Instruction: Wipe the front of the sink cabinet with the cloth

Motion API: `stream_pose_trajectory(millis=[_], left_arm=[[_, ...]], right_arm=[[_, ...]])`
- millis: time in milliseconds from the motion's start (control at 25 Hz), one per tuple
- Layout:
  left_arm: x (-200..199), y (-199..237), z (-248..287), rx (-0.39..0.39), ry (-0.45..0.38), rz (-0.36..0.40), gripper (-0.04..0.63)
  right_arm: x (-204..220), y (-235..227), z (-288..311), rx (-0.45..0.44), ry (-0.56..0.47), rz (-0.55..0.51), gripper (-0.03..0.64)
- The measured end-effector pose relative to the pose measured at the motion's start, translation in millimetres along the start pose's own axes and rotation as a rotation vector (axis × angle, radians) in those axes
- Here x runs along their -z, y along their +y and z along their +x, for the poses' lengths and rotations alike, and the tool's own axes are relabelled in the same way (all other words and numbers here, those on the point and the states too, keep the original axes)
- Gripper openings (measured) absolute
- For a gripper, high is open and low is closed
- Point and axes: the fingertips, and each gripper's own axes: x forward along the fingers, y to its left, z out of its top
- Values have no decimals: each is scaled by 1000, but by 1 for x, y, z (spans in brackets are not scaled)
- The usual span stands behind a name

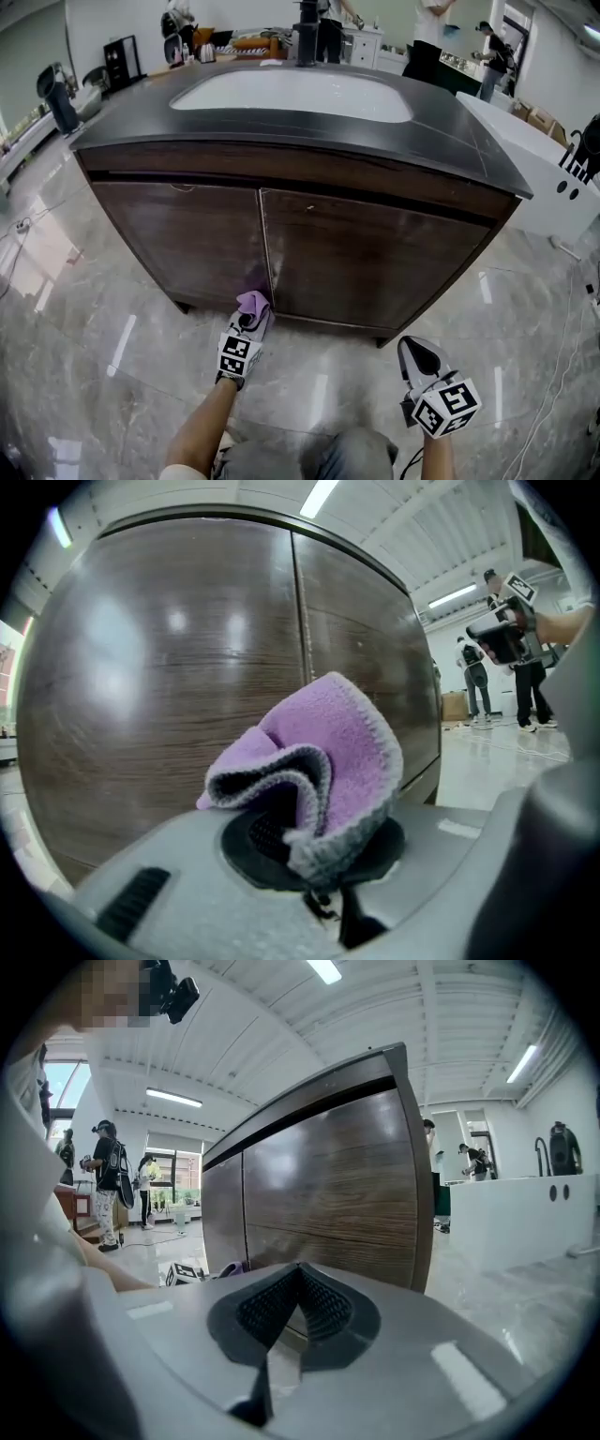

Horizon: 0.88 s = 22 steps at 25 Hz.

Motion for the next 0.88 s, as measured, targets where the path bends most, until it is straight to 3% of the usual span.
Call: stream_pose_trajectory(millis=[280,520,880], left_arm=[[-10,-62,29,144,-1,82,49],[-18,-105,49,204,5,60,49],[-33,-185,78,410,-15,105,51]], right_arm=[[12,-22,-35,70,7,-1,6],[23,-55,-77,171,14,8,6],[34,-85,-127,285,10,30,6]])
